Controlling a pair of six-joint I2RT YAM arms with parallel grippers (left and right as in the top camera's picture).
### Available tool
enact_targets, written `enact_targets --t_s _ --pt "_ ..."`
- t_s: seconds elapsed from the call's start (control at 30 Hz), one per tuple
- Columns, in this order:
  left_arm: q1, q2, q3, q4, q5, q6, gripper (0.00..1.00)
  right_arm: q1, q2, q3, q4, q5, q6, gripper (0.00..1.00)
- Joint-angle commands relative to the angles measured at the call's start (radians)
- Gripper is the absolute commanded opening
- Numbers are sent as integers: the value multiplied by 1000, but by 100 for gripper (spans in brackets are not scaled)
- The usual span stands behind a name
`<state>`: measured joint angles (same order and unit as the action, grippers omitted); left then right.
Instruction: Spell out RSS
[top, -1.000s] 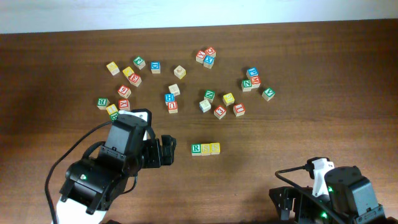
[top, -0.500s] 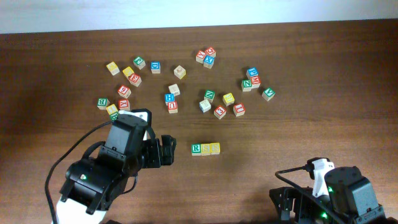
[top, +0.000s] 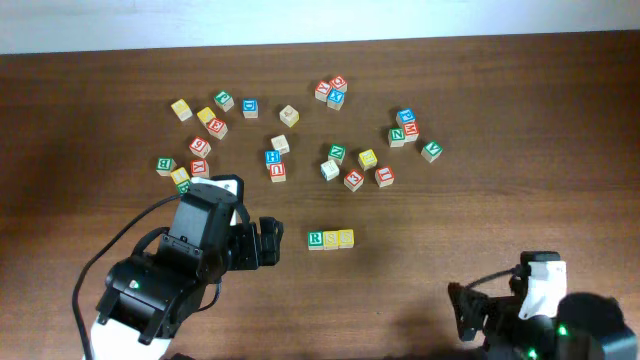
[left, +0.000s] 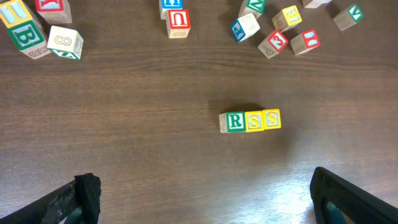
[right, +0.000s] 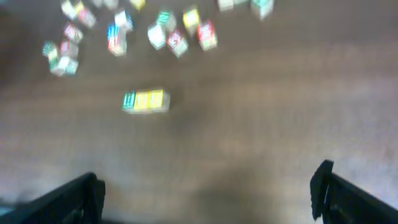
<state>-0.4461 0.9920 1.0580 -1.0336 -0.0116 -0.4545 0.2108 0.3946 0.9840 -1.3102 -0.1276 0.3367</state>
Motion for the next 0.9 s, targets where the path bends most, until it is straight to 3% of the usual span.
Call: enact_targets --t_s 0.0,0.13,0.3,0.57,0.87 --pt "4 -3 -1 -1 -11 -2 99 -75 -119 -89 115 -66 -172 98" --pt "4 -3 -1 -1 -11 -1 99 -129 -253 -218 278 -129 -255 98" --pt "4 -3 -1 -1 -11 -2 99 -169 -384 -420 481 -127 -255 98" --pt "4 -3 -1 -1 -11 -1 99 -192 -391 -674 868 -127 -282 98" --pt "4 -3 -1 -1 -11 -2 99 -192 -391 -808 1070 -127 -351 98"
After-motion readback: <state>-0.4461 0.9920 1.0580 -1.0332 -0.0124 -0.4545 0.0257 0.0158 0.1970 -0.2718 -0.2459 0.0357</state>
